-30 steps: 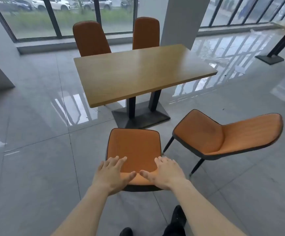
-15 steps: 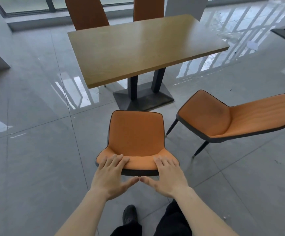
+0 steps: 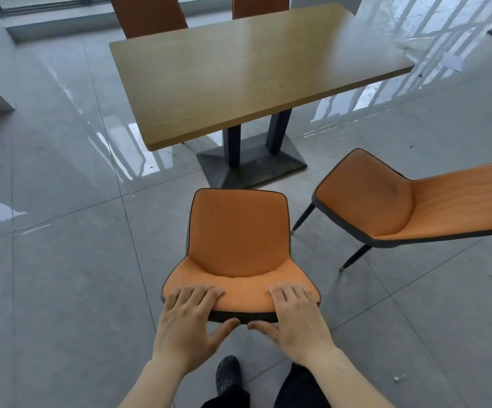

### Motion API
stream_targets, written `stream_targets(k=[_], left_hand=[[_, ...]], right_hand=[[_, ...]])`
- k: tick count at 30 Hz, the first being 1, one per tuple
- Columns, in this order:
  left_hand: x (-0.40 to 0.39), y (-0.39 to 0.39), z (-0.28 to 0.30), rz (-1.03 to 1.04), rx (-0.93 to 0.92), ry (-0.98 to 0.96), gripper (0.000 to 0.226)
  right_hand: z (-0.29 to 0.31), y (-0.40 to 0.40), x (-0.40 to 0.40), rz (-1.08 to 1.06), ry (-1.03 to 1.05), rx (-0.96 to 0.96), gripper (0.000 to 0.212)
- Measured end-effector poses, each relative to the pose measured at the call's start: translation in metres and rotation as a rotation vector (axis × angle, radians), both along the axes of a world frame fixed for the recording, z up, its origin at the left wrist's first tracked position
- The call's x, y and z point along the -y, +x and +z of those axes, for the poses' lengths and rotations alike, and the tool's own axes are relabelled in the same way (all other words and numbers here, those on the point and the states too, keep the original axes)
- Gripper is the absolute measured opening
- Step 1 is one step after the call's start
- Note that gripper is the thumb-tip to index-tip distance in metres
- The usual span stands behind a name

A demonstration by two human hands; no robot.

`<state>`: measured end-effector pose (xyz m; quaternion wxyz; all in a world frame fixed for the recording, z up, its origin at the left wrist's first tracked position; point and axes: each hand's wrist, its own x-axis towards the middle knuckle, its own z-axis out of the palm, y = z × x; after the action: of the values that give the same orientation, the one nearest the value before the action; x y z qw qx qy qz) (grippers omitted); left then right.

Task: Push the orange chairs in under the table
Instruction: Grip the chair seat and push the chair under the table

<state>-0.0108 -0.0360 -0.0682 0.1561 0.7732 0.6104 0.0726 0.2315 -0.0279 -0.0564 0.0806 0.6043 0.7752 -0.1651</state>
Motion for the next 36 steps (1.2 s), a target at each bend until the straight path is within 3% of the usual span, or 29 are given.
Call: stream_targets(k=[3,22,36], left_hand=[[-0.042,-0.003,-0.005,0.050,0.017,-0.010,0.066],[-0.091,-0.008,-0.001,0.018,0.014,0.028,0.065],[-0.195,0.009,-0.013,0.056,0.033,0.059,0.069]], right_hand=[[-0.007,-0.003,-0.051,0.006,-0.017,-0.011,0.106],[0.002,-0.006,-0.100,0.062,-0.041,0.015,0.103],[-0.003,0.007,-0.213,0.051,-0.023,0.010,0.104]])
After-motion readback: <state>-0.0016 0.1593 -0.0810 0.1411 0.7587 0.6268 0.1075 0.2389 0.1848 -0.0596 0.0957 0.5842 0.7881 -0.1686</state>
